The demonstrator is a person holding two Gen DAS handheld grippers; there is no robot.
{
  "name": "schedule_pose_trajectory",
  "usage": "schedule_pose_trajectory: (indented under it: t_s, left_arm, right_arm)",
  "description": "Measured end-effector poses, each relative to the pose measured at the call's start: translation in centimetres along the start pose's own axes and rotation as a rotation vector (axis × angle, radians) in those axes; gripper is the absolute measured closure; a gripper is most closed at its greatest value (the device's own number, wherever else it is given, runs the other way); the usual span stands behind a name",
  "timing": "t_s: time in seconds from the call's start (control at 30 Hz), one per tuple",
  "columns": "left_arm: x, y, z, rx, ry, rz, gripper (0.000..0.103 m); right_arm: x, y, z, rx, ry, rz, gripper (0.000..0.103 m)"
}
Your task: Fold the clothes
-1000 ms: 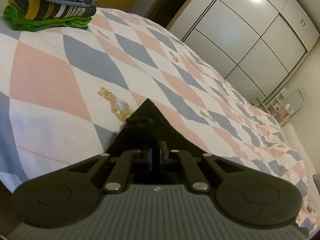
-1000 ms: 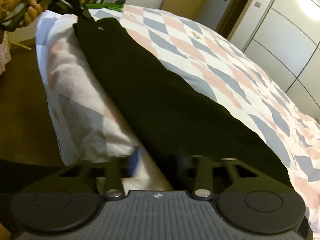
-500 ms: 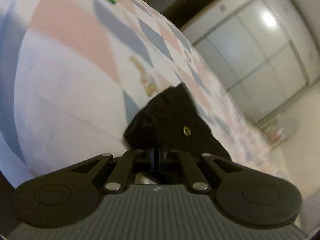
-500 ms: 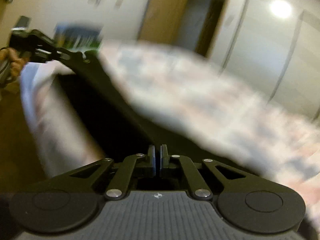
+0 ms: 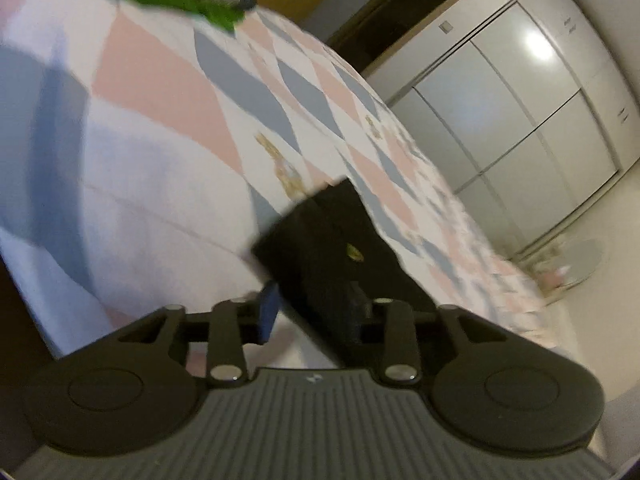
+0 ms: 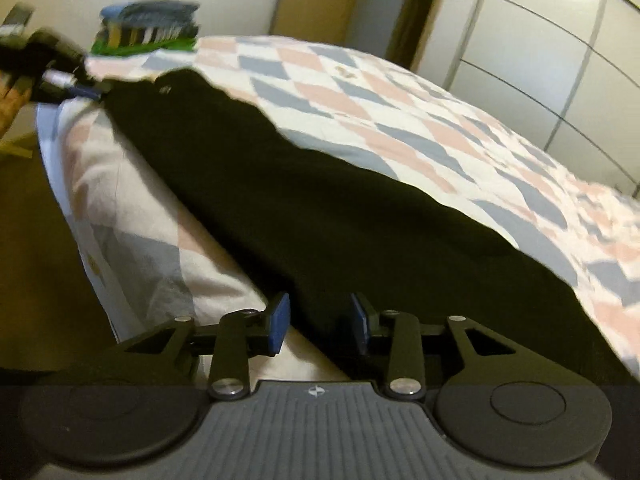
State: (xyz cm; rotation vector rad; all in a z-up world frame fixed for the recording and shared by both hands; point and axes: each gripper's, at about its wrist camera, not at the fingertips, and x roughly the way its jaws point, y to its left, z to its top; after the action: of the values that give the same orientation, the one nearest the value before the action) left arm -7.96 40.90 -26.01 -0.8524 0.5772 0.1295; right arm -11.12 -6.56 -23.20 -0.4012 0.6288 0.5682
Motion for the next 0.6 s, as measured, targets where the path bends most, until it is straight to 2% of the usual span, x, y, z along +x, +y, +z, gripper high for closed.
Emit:
schedule_pose_trajectory:
  t_s: [0.07, 0.13, 0.2, 0.3, 0.4, 0.47, 0.53, 0.6]
  left_arm:
    - [0.0, 0.3, -0.4, -0.026, 0.007, -0.002, 0.072]
    - [0.1, 0.6, -0.7, -0.051, 0.014, -0.004, 0.074]
    - [-0.1, 0.8, -0.7, -0.042, 0.011, -0.013, 0.077]
    - [-1.1, 0.9, -0.6, -0.019, 0.005, -0.044, 0.078]
    - [-2.0, 1.4, -0.3, 0.024, 0.016, -0.069, 0.074]
    - [-2.3, 1.5, 0.1, 0.093, 0.037, -0.077, 0.071]
    - [-1.8, 1.4, 0.7, 0.124, 0.073, -0.100, 0.062]
    - [-1.3, 1.5, 1.3, 0.130, 0.093, -0.117, 0.062]
  right_arm:
    - [-0.2, -0.7, -0.1, 0.049, -0.013, 0.041, 0.069]
    - [0.2, -1.1, -0.1, 0.076, 0.014, 0.040, 0.070]
    - [0.6, -1.7, -0.3, 0.109, 0.048, 0.043, 0.070]
    - [-0.4, -3.5, -0.5, 0.238, 0.033, 0.089, 0.070]
    - [-1.7, -6.6, -1.1, 0.424, -0.024, 0.186, 0.065]
    - [-2.0, -8.7, -1.5, 0.538, -0.047, 0.238, 0.060]
    - [-1.3, -10.4, -2.1, 0.613, -0.013, 0.279, 0.046]
    - [-0.6, -11.6, -2.7, 0.629, 0.028, 0.263, 0.046]
